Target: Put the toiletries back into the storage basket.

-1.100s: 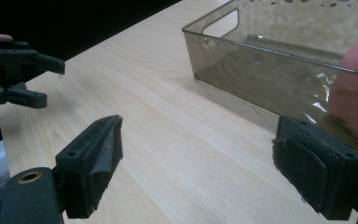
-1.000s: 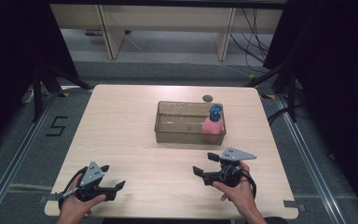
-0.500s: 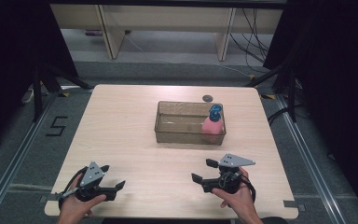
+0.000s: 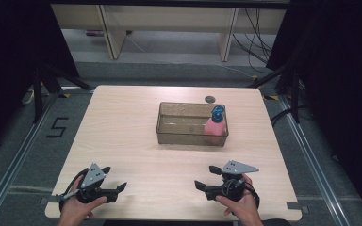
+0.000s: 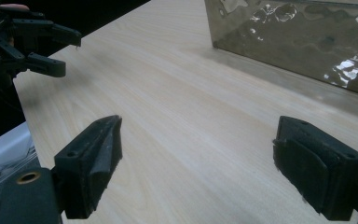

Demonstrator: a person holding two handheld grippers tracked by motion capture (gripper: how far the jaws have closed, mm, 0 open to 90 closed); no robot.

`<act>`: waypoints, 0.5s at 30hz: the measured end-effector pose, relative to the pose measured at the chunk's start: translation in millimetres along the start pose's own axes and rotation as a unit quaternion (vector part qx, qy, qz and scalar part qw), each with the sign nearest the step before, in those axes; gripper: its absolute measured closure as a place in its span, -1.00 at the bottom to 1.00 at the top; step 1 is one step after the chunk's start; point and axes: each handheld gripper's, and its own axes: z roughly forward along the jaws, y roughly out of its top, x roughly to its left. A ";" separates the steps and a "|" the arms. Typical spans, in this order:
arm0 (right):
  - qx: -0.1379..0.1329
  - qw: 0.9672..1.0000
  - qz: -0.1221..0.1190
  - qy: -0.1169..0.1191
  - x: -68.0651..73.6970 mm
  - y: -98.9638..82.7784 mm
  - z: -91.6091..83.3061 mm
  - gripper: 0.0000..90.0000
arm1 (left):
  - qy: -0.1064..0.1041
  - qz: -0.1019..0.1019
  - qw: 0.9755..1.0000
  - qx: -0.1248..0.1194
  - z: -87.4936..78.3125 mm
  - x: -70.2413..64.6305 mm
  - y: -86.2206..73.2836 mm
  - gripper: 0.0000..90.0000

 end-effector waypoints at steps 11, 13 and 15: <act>0.004 1.000 0.002 0.007 3.5 -7.8 -3.5 -0.64 | 0.002 0.002 1.000 0.005 -0.1 0.0 -0.1 -0.63; 0.005 1.000 0.000 0.006 4.7 -9.4 -3.8 -0.64 | 0.001 0.008 1.000 0.001 0.8 0.9 -0.2 -0.63; 0.008 1.000 0.000 0.006 5.0 -10.3 -3.8 -0.65 | 0.000 0.007 1.000 -0.001 1.1 0.9 -0.4 -0.63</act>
